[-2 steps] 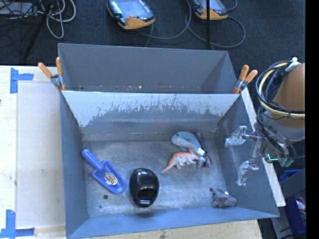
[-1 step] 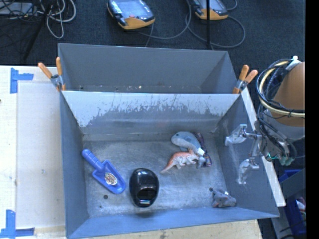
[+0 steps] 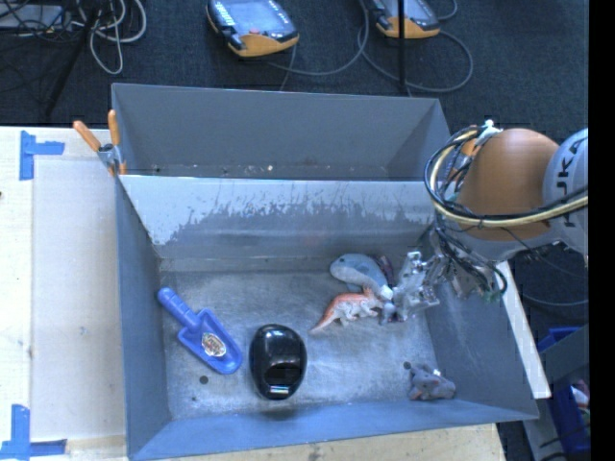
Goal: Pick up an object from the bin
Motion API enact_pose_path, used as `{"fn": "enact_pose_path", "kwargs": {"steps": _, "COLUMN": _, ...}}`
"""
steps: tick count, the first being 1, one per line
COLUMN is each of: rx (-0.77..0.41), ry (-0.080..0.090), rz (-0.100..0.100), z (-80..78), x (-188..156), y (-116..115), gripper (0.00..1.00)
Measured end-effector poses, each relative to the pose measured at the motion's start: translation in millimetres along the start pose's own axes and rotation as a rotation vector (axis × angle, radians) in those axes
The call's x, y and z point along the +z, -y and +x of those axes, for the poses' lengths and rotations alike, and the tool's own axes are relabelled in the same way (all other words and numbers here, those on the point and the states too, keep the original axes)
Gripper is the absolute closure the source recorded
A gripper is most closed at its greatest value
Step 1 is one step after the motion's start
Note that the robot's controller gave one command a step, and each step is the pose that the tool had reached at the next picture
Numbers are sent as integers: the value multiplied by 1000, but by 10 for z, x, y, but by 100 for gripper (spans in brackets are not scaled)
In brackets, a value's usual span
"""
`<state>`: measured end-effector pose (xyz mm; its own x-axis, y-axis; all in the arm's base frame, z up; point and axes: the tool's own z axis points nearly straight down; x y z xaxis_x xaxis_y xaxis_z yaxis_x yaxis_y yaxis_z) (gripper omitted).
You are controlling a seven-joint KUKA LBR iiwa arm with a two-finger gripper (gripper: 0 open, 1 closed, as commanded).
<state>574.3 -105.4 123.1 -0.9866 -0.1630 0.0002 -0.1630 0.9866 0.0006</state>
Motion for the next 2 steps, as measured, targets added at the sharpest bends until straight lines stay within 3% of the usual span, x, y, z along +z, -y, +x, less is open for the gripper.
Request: {"fn": "enact_pose_path", "kwargs": {"steps": 2, "rx": -62, "ry": -5, "rz": -2, "z": 53, "x": -167, "y": -19, "gripper": 100}}
